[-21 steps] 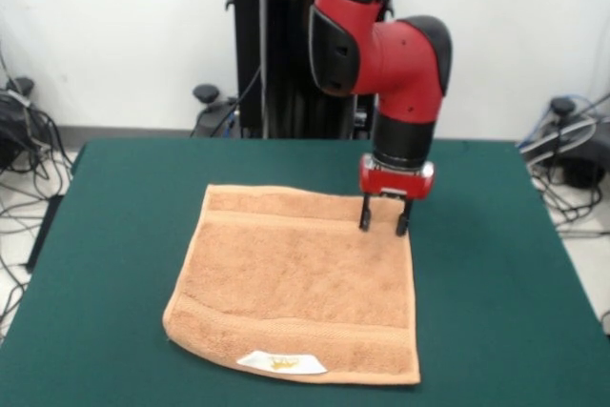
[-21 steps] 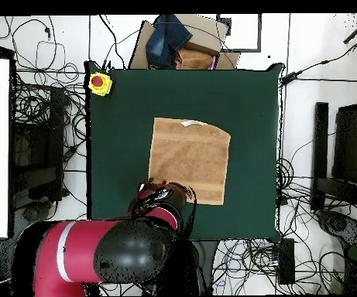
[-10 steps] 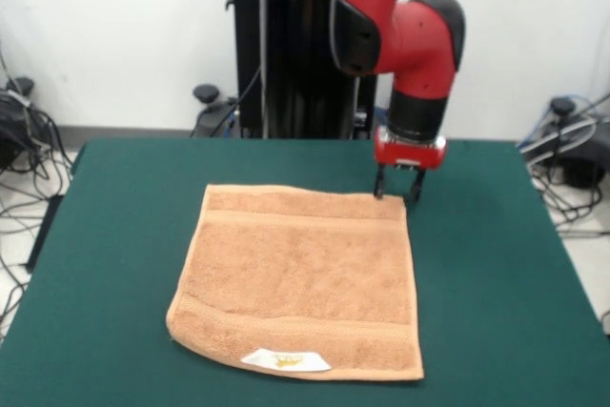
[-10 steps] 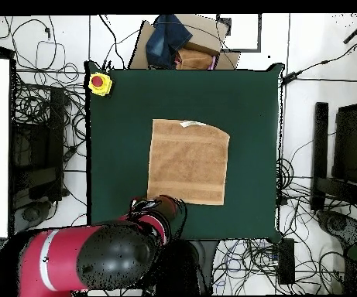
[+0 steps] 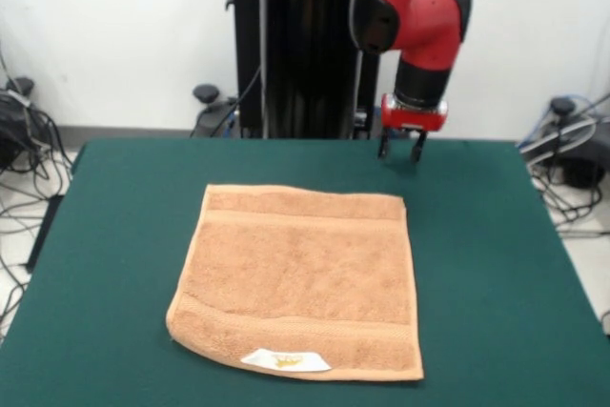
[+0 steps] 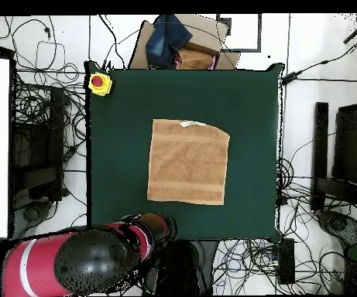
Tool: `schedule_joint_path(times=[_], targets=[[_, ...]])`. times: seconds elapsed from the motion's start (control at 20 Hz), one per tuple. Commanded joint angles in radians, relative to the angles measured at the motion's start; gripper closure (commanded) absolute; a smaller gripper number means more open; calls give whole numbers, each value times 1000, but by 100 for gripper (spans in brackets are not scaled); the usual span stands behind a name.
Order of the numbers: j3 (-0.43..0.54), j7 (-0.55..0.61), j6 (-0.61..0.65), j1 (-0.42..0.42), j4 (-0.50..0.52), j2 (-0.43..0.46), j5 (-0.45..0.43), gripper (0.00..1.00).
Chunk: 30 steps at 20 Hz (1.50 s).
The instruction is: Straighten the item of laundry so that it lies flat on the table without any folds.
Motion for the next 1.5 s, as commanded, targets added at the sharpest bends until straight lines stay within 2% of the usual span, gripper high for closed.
schedule_joint_path(times=[0.05,0.2,0.35,0.55,0.7,0.85,1.05,1.3,1.5], targets=[[39,92,-7,-96,-32,5,16,0],[-6,51,85,-181,-38,-120,-3,0],[-22,15,166,-244,-66,-207,0,0],[25,-38,278,-330,-94,-304,-4,0],[67,-45,302,-382,-122,-330,-6,0],[59,-35,294,-388,-197,-285,-4,0],[-9,1,229,-349,-325,-155,5,0],[-143,74,140,-256,-537,86,118,0],[-164,77,132,-249,-609,166,165,0]])
